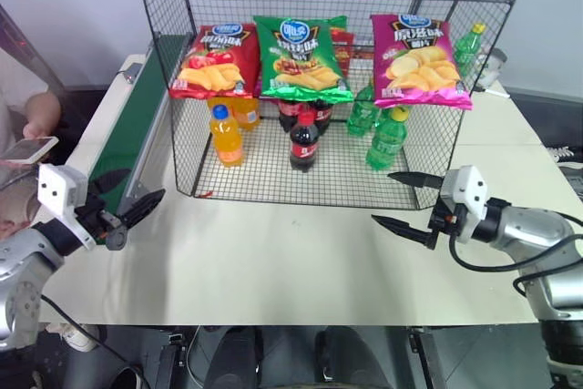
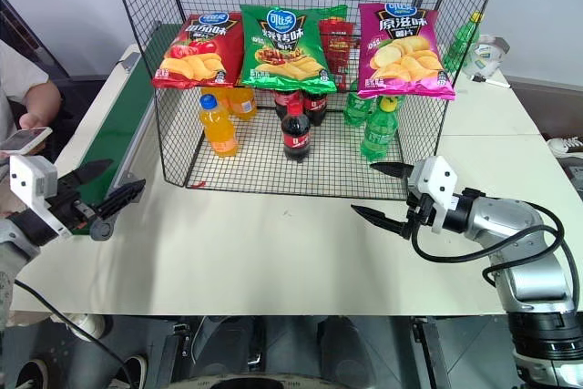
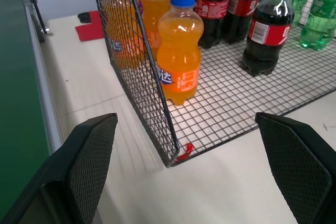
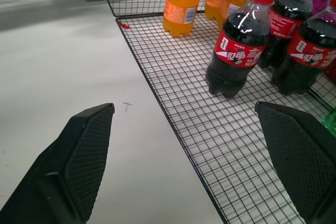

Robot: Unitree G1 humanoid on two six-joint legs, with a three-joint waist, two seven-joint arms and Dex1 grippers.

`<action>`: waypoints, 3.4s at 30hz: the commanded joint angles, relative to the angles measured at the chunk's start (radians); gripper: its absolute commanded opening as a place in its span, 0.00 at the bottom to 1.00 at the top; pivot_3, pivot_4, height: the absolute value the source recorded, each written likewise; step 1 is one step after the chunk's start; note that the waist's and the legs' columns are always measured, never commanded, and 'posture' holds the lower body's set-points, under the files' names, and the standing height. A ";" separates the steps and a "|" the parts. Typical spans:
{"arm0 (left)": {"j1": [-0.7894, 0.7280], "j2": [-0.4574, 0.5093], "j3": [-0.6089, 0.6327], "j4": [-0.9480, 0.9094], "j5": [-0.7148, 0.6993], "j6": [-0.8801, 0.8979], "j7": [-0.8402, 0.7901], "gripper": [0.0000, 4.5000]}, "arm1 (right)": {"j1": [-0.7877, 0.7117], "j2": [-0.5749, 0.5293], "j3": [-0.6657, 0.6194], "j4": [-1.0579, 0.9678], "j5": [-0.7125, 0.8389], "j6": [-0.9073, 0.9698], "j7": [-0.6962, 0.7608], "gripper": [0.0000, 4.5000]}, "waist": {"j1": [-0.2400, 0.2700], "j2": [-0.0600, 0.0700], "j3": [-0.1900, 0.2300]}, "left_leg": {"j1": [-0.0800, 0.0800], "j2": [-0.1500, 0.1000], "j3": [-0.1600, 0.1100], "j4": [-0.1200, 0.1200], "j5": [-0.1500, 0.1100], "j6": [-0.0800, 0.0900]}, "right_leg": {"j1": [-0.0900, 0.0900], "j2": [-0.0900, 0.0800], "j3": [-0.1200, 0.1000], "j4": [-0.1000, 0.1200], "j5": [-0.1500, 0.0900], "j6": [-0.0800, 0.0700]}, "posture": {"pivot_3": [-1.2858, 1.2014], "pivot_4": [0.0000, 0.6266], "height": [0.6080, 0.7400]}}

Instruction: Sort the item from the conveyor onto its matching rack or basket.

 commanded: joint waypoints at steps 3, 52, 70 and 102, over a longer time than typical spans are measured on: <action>-0.004 0.006 0.022 -0.020 0.032 -0.055 0.017 1.00 | -0.012 -0.016 -0.009 0.008 -0.003 -0.027 0.004 0.99 | 0.000 0.000 0.000 | 0.000 0.000 0.000 0.000 0.000 0.000 | 0.000 0.000 0.000 0.000 0.000 0.000 | 0.52 0.24 0.99; -0.053 -0.015 -0.008 -0.005 0.027 -0.034 0.047 1.00 | -0.072 -0.005 0.066 0.083 -0.076 -0.120 -0.010 0.99 | 0.001 0.000 0.000 | 0.000 0.000 -0.001 0.007 -0.001 0.002 | 0.003 0.000 -0.001 0.002 0.000 0.000 | 0.52 0.24 0.99; -0.066 -0.015 -0.038 -0.008 0.034 -0.034 0.042 1.00 | -0.056 -0.008 0.074 0.074 -0.093 -0.138 -0.020 0.99 | 0.001 0.000 0.000 | 0.000 0.000 -0.001 0.008 -0.001 0.002 | 0.003 0.000 -0.001 0.002 0.000 0.000 | 0.52 0.24 0.99; -0.058 -0.003 -0.003 -0.004 -0.041 -0.036 -0.047 1.00 | -0.079 0.004 0.103 0.088 -0.113 -0.148 -0.033 0.99 | 0.001 0.000 0.000 | 0.000 0.000 -0.001 0.008 -0.001 0.002 | 0.004 0.000 -0.002 0.002 0.000 0.000 | 0.52 0.24 0.99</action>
